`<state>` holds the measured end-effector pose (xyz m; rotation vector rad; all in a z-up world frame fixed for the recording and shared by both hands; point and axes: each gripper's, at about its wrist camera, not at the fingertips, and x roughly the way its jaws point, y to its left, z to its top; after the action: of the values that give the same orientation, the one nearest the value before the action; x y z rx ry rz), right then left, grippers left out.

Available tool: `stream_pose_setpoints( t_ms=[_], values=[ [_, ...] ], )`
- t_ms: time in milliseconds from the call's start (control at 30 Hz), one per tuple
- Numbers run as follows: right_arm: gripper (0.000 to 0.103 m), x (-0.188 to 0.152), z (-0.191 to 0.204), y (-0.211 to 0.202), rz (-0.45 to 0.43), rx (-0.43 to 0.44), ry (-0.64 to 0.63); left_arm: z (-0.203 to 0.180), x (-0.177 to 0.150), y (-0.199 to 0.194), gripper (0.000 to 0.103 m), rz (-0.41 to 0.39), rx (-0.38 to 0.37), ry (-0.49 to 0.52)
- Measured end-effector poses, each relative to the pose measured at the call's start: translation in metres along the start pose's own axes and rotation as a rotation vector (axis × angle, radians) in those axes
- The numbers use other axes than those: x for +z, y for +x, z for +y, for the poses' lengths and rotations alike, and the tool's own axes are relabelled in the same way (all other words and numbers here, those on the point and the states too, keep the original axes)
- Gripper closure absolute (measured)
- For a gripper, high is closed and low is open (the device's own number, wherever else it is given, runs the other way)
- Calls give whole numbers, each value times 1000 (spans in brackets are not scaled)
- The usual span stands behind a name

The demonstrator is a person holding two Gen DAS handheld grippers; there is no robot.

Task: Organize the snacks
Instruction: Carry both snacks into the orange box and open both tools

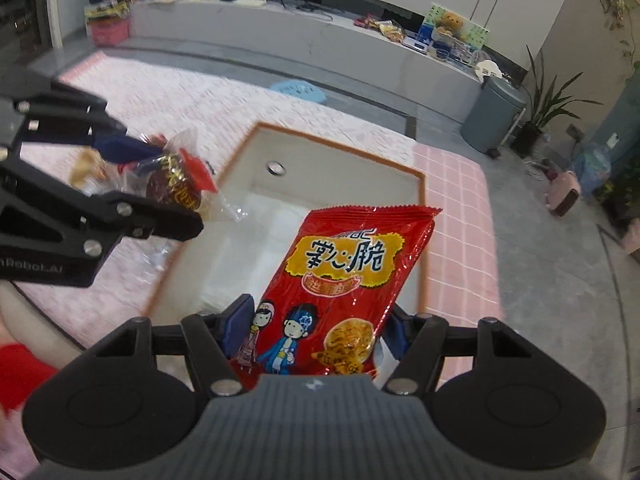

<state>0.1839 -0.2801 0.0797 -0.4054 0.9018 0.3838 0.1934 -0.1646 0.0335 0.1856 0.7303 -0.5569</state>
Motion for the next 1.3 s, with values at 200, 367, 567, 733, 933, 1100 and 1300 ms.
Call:
stream_pose_setpoints(
  t_ms=[200,367,567,733,933,1100,1300],
  values=[
    [38,-6,-13,30,51,-17,-49,-8,0,36,56,86,15,83],
    [38,-8,-17,53,82,-16,-55,-9,-4,59,56,132,32,106],
    [38,-9,-23,76,123,4,-42,-16,-11,81,56,182,39,206],
    [38,-8,-29,94,160,26,-45,-22,-18,96,56,231,12,268],
    [38,-5,-31,112,202,36,-66,-28,-24,108,55,281,-4,314],
    [38,-1,-26,119,205,30,-97,-28,-28,112,55,316,10,320],
    [37,-3,-25,120,200,32,-97,-29,-30,113,54,333,24,321]
  ],
)
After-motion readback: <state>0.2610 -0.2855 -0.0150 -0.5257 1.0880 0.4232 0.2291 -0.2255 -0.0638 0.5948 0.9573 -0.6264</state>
